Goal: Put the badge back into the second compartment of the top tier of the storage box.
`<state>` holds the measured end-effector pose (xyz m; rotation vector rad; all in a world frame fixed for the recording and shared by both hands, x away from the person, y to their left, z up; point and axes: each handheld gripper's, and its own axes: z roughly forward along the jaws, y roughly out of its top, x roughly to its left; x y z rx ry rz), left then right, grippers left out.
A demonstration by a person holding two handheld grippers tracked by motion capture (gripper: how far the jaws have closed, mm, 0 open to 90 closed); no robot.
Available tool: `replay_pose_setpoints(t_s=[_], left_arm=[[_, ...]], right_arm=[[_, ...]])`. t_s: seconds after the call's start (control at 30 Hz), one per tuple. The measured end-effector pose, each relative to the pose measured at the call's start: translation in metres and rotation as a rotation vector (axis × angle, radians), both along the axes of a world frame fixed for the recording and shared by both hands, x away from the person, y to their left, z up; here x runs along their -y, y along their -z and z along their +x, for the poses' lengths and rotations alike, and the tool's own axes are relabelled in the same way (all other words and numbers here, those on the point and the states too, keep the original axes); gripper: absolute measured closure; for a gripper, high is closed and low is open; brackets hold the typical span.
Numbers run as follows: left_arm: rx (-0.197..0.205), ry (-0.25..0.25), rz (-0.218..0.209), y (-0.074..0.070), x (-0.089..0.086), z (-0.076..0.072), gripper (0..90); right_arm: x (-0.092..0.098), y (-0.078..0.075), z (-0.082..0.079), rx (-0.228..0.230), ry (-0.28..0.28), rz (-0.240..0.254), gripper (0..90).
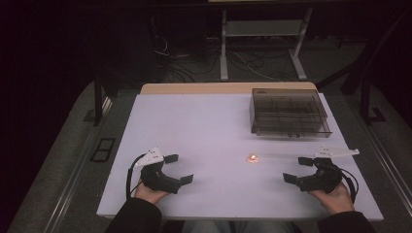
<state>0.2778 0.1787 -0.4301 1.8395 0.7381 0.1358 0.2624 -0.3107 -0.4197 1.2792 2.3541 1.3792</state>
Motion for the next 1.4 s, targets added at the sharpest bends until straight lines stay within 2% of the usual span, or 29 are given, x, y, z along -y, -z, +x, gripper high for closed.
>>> replay_pose_setpoints(t_s=[0.63,1.03,1.4], left_arm=[[-0.013,0.0,-0.001,0.001,-0.002,0.0,0.0],[-0.017,-0.011,-0.009,0.002,-0.003,-0.002,0.0],[-0.008,-0.035,-0.015,0.0,-0.008,-0.002,0.0]], right_arm=[[-0.002,-0.001,-0.001,-0.005,-0.007,-0.01,0.4],[-0.002,-0.01,-0.001,-0.009,-0.019,-0.011,0.4],[-0.002,-0.016,0.004,-0.009,-0.025,-0.032,0.4]])
